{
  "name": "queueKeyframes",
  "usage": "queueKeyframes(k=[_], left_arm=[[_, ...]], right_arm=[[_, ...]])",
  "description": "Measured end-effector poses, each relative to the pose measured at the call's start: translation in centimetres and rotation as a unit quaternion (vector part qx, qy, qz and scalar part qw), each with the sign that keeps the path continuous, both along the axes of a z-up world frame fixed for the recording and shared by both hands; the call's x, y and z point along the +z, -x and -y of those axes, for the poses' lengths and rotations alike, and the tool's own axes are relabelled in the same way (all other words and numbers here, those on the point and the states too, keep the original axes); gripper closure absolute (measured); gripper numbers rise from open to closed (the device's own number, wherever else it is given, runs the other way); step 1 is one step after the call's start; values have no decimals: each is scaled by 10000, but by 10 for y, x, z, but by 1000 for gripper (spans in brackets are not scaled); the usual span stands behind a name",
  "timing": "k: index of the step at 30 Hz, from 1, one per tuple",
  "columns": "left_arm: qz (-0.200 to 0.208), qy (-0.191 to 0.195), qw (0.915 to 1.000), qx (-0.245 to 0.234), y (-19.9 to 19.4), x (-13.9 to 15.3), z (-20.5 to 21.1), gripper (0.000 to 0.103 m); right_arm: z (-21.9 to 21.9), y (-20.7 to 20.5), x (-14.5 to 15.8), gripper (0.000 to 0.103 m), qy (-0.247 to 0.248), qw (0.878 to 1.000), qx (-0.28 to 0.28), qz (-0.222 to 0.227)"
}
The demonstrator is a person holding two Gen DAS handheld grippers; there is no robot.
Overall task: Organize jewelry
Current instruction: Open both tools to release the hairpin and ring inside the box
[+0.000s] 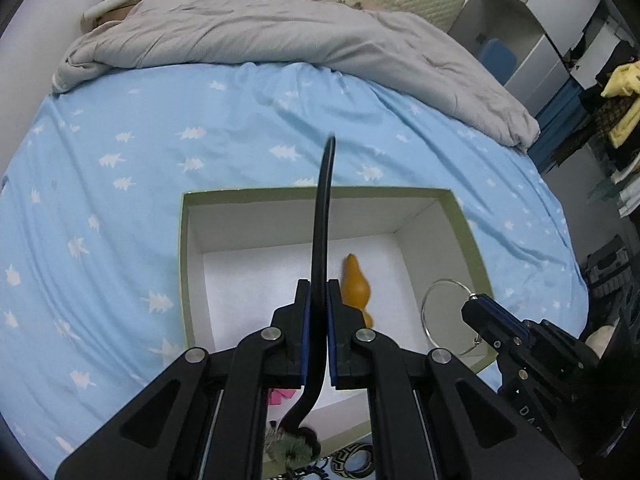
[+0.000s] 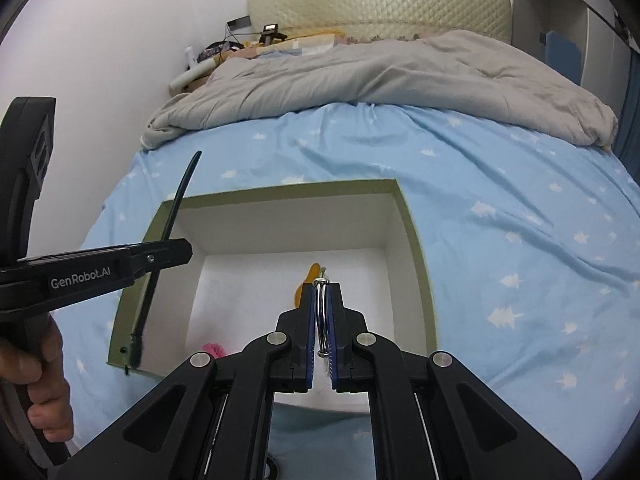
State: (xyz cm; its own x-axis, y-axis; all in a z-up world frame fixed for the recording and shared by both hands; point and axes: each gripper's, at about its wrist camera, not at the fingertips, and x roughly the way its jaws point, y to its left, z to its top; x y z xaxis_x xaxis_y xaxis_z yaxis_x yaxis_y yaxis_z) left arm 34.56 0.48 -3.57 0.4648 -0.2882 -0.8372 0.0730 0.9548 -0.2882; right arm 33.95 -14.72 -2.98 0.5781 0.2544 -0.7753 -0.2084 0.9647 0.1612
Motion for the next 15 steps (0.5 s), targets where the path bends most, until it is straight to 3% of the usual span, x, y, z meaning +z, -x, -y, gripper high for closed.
queueKeyframes(k=[4,6,7,8,13,15], left_arm=[[-111,160,9998,19,-1,0,-6,90],[-79,139,9999,67,3,4,-10,57],[-4,128,9999,84,6,8,-12,52],[97,121,9998,83,10,13,-14,51],[447,81,9990,31,31,38,-25,51],[610,51,9981,28,40,46,-29,51]], right_arm=[[3,2,6,98,-120,9999,-30,79],[7,6,10,89,-176,9997,-109,108],[8,8,13,85,-204,9996,-118,125],[10,12,17,80,-231,9995,-125,188],[19,33,35,78,-232,9983,-245,477],[22,45,43,68,-209,9972,-273,657]])
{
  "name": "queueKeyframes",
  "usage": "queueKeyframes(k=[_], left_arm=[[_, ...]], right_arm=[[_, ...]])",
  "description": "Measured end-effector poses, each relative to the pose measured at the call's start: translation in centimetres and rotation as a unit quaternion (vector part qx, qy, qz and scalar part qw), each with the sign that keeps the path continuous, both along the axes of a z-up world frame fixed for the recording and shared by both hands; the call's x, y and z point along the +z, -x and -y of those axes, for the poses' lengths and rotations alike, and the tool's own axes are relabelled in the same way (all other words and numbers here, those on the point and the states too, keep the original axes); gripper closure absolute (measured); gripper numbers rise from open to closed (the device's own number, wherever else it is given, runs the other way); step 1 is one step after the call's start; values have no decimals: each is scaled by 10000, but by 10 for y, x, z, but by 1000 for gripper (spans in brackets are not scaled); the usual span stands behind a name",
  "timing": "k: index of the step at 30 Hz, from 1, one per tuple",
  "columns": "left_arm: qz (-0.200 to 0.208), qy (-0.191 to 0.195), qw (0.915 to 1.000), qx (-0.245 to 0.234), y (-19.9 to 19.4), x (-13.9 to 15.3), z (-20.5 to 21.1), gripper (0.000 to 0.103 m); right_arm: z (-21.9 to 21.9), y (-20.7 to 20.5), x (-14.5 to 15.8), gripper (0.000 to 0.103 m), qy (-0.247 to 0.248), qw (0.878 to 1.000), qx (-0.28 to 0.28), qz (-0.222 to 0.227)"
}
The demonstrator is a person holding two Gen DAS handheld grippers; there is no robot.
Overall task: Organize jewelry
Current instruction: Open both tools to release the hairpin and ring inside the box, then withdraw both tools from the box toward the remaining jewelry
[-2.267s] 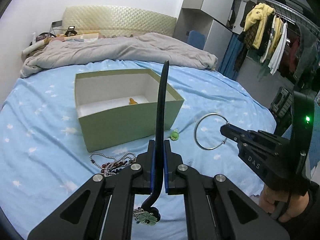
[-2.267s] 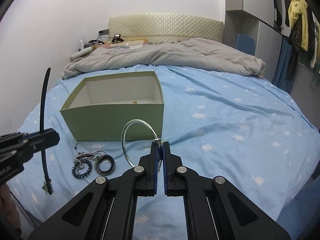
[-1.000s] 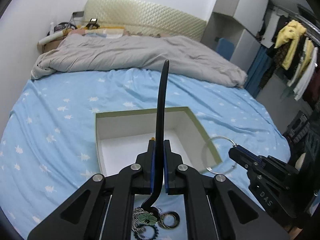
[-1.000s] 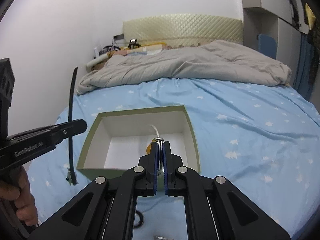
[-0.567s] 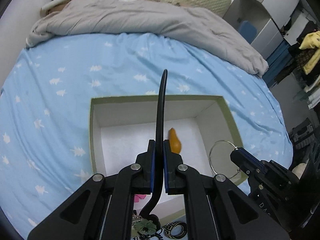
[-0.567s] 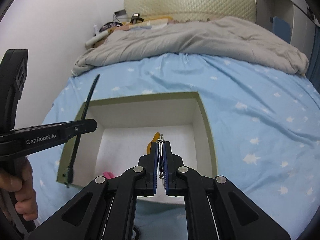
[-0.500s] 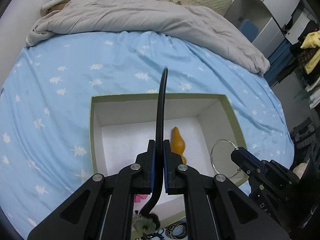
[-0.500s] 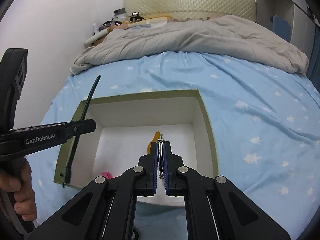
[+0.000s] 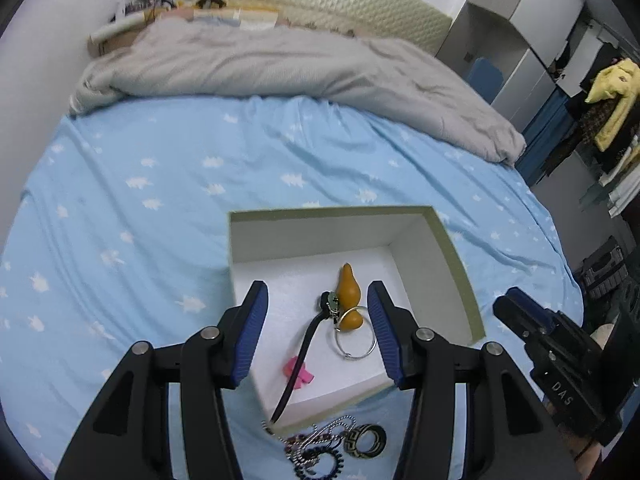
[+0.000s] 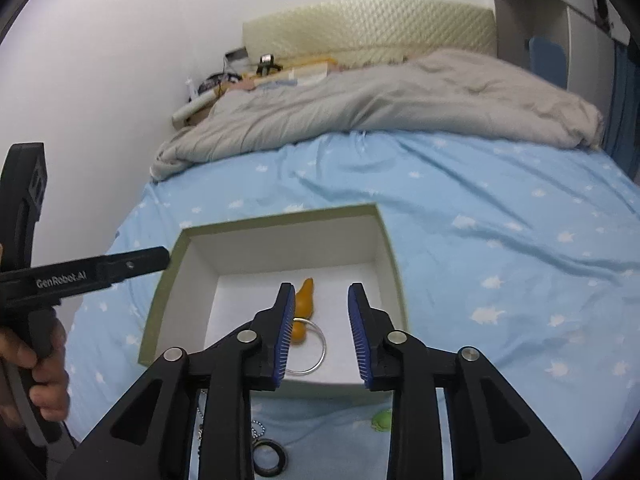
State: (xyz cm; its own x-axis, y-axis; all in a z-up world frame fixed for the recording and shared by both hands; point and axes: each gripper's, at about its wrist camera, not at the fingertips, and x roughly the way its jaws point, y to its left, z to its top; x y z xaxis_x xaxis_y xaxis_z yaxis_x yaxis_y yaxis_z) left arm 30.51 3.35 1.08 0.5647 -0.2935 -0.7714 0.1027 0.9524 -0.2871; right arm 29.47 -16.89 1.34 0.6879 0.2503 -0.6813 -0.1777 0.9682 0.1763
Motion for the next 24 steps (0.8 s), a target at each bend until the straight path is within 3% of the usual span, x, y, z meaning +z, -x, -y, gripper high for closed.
queueKeyframes(k=[3,12,24], left_arm=[[230,17,9997,-39,22,12,-4,51],[620,249,9977,-111,78,25,-11,51],[1114,13,9937,-94,154,25,-7,51]], right_arm=[[3,24,12,56,-62,9996,2,261],[8,86,26,55,-148,9975,-93,679],[10,159,22,46,23,9946,-140,1031]])
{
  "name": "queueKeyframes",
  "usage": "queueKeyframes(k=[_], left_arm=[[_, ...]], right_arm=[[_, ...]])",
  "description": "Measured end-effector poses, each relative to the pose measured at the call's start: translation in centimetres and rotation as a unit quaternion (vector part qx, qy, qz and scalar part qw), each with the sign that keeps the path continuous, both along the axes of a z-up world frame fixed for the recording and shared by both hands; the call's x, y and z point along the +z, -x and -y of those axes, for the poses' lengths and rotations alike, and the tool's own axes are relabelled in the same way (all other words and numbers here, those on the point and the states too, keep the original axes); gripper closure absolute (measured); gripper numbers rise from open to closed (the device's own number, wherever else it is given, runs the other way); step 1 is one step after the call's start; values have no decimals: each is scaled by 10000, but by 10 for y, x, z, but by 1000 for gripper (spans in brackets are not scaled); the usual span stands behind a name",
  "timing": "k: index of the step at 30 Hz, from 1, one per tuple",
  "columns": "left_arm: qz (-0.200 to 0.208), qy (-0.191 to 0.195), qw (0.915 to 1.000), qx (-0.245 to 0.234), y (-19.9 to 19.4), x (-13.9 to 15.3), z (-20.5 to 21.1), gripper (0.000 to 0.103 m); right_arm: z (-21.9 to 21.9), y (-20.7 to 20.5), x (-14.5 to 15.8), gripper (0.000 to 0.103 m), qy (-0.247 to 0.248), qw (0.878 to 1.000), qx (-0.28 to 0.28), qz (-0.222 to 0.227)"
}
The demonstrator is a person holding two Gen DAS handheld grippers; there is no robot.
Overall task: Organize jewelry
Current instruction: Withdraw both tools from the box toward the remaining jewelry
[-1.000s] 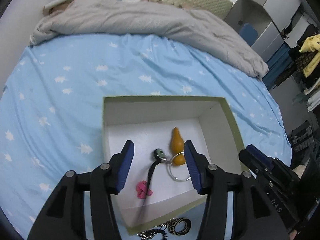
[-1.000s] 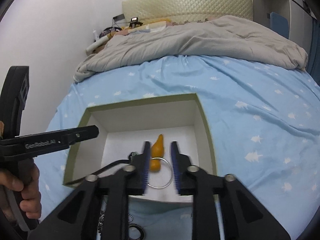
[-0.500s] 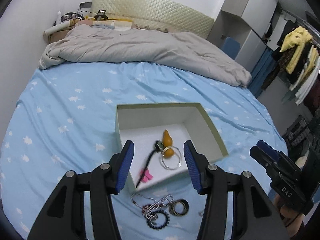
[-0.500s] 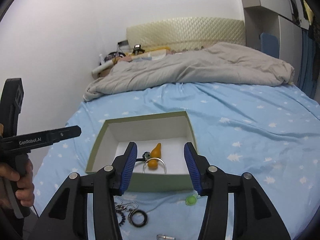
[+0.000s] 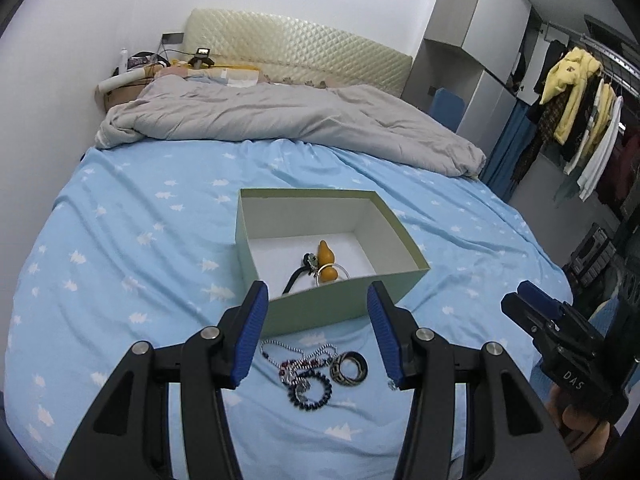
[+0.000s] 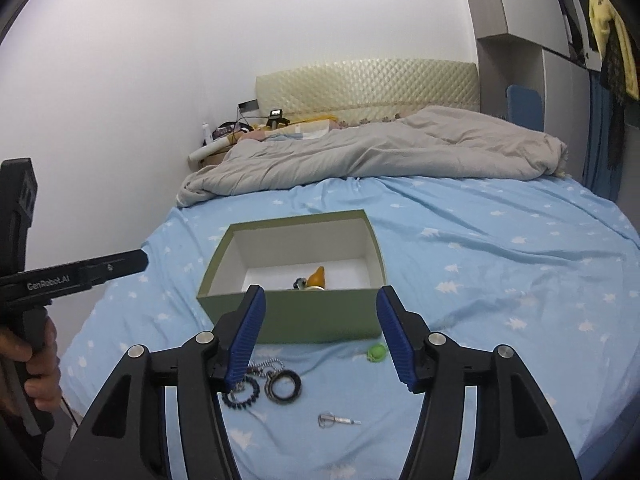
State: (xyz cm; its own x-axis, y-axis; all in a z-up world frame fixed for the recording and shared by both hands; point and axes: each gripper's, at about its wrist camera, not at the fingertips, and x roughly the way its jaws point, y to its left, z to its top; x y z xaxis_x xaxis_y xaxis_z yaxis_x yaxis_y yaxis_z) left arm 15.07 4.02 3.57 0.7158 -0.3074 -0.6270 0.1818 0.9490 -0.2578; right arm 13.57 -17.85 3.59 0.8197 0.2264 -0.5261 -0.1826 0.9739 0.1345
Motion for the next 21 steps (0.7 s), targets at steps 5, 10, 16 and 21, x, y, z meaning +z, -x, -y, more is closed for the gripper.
queueKeyframes(k=[5,10,16,21], left_arm=[[10,-216,9998,8,24,-9,4,51],[-25,-195,9998,42,46,-22,6,51],[-70,-176,9998,-103,65,-40,16,51],[-141,-131,9997,-127,75,-59,21,51]], right_arm=[[2,23,-7,42,-40,9999,-8,114],[3,46,-18,38,-83,9998,-51,188],[5,68,-40,33,-71,9998,-112,116],[6,78,-61,31,21,9997,-243,7]])
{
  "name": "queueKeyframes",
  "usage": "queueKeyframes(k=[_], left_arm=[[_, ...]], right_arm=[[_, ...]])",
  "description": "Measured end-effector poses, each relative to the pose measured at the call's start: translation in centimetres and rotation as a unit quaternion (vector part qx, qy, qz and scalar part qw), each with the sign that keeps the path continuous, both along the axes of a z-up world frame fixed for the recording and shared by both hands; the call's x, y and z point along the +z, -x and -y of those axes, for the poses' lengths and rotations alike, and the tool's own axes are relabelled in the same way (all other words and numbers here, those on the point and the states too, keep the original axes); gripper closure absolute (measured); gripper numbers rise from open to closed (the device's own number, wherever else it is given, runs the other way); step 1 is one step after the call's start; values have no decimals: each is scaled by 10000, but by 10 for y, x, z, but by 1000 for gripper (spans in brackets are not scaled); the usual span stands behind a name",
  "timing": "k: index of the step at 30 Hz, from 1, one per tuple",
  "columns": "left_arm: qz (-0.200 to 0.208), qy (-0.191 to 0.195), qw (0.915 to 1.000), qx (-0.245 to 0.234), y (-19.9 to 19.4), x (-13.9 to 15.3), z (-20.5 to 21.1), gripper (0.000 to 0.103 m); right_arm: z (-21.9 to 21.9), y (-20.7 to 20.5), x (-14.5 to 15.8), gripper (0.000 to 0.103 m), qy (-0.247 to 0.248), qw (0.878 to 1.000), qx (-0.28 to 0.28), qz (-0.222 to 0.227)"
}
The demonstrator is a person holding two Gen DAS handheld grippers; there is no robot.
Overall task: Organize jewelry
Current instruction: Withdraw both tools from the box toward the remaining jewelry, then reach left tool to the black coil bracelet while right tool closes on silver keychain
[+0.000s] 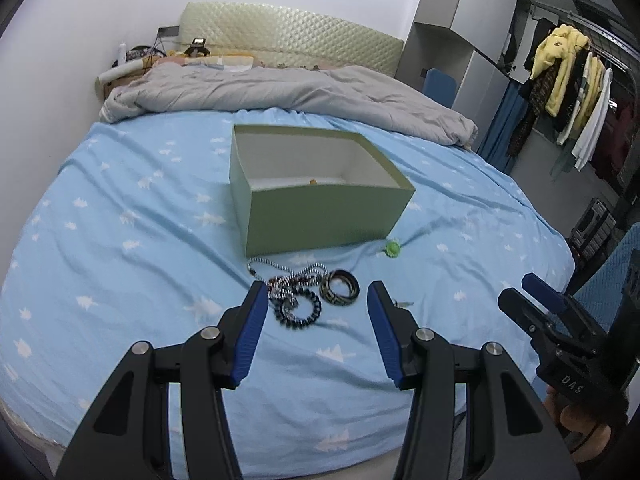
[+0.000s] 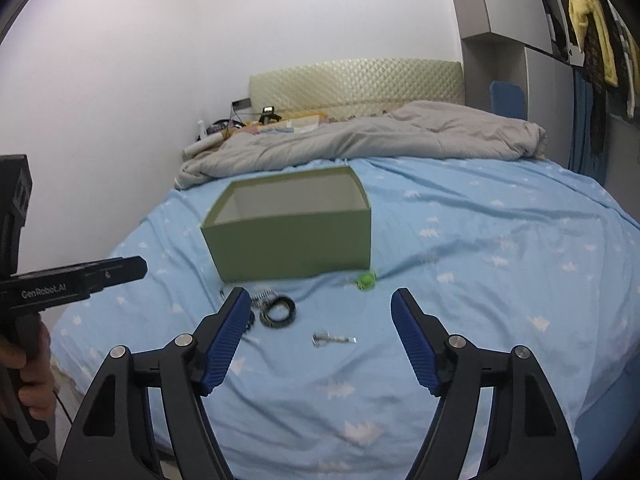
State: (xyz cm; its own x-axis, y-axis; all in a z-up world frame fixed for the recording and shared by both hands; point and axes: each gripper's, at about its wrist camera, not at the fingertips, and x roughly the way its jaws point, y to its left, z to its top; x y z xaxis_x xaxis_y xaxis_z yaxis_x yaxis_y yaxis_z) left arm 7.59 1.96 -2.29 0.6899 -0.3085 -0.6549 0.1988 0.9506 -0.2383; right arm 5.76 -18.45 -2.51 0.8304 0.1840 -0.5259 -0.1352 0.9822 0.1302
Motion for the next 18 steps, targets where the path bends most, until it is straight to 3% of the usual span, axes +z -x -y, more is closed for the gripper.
queueKeyframes(k=[18], left_arm=[[-700,28,9975,-86,-21,-69,6,51]], right_arm=[[1,-19,-49,29,27,9992,-3,-405]])
